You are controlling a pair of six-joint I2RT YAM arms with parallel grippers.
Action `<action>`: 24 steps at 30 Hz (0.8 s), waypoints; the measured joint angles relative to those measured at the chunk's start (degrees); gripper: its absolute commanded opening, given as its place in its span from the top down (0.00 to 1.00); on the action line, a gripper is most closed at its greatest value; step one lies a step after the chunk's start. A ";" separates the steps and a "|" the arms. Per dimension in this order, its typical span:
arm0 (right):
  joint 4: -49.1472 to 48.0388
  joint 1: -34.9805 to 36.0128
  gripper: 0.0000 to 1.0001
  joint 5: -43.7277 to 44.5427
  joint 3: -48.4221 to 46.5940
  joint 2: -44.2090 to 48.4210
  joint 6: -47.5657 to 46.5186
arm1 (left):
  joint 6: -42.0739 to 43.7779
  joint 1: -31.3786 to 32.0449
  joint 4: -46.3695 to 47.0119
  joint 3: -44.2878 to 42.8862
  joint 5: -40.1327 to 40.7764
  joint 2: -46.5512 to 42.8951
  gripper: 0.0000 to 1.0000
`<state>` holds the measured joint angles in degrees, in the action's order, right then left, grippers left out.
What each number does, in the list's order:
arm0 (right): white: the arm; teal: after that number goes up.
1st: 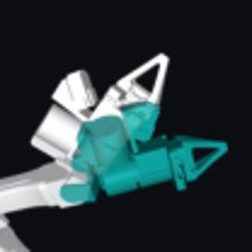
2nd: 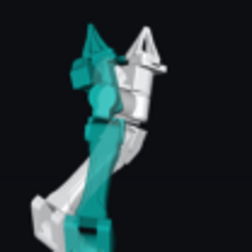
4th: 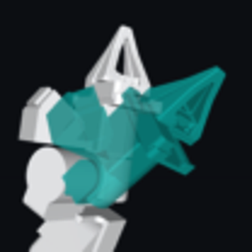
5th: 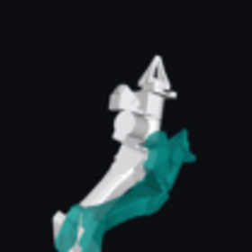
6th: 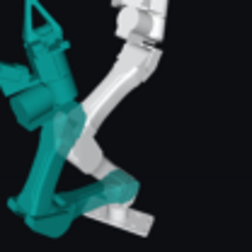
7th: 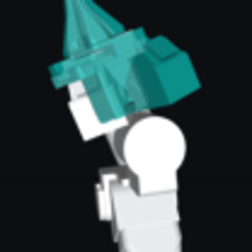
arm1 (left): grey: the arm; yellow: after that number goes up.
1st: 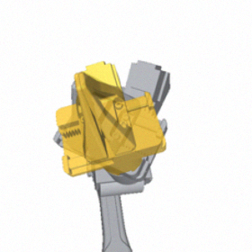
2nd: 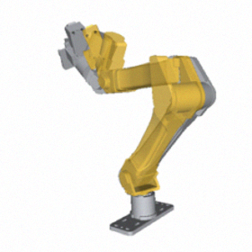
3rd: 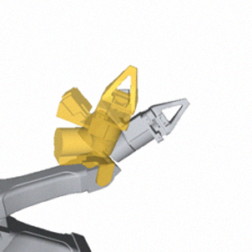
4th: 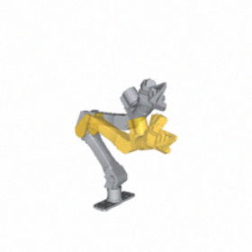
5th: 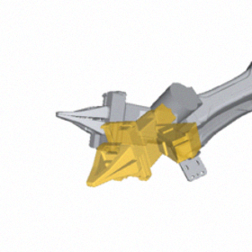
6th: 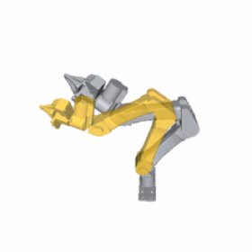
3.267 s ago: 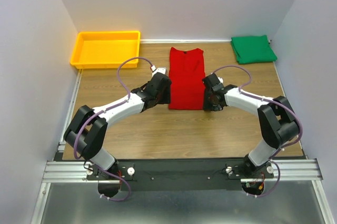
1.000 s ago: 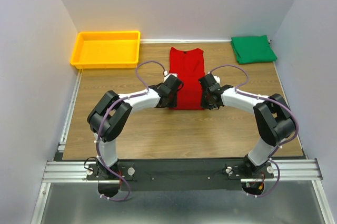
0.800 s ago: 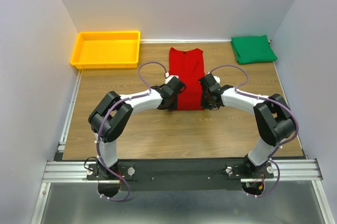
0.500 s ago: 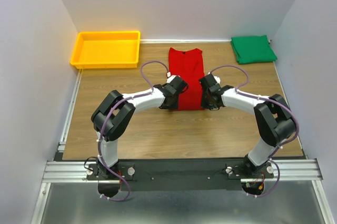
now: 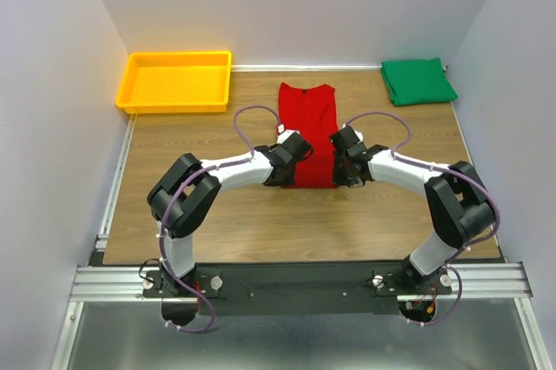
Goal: Fold and stack the t-shirts
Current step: Fold the tshirt
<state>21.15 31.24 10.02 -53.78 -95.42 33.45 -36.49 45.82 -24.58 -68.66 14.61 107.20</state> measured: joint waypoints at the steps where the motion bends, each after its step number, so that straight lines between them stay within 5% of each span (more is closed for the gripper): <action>1: 1.33 0.37 0.99 -1.14 0.81 1.31 -0.39 | -0.20 0.48 -0.48 0.98 -0.02 -0.90 1.00; 6: 9.16 4.96 0.99 -5.01 3.89 8.85 -0.72 | -2.89 6.56 -4.72 8.28 -1.11 -7.85 1.00; 15: 30.03 21.31 0.99 -13.33 5.73 29.57 6.69 | -16.92 28.24 -18.91 18.38 -9.09 -27.98 1.00; 20: 41.13 21.68 0.99 -14.60 -0.98 32.63 8.52 | -21.92 29.27 -20.55 17.73 -11.15 -35.56 1.00; 24: 45.86 21.66 0.99 -11.54 -13.75 25.46 6.86 | -20.72 22.49 -22.36 14.93 -11.15 -37.13 1.00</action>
<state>67.00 52.90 -1.52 -67.53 -69.95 40.32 -57.21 68.31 -46.94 -53.74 3.46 70.06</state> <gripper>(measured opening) 0.013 0.010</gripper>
